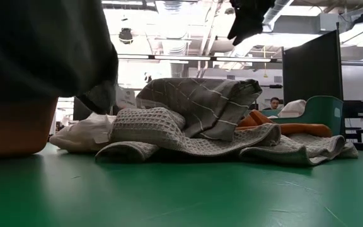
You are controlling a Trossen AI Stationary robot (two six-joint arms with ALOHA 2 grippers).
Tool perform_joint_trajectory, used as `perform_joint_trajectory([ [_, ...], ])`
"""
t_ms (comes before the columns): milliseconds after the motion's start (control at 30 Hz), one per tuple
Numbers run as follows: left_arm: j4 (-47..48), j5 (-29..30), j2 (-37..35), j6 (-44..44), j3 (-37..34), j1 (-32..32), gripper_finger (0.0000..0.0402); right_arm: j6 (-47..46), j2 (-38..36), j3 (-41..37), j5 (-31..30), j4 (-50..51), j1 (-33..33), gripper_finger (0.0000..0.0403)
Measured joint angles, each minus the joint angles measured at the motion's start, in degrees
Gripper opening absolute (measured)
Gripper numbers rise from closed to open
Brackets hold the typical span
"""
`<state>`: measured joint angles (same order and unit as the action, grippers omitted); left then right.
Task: Sort towels by color in basket
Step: Put the gray towel into the orange bin
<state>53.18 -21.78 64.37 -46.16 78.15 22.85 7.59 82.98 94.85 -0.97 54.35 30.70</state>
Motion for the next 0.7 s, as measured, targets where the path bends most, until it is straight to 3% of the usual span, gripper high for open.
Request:
perform_joint_trajectory([
  [133,2.5,1.0,0.2,-6.0,-6.5,5.7,0.0001,0.6,0.3,0.0,0.0,0.0,-1.0,0.029],
  [367,-7.1,16.4,-7.2,-27.1,-21.0,13.8,0.0001,1.8,0.3,0.0,0.1,1.0,-1.4,0.029],
  [700,-13.7,17.1,-5.0,-55.1,-38.2,14.2,0.001,1.9,0.3,0.0,0.1,1.1,-1.4,0.029],
])
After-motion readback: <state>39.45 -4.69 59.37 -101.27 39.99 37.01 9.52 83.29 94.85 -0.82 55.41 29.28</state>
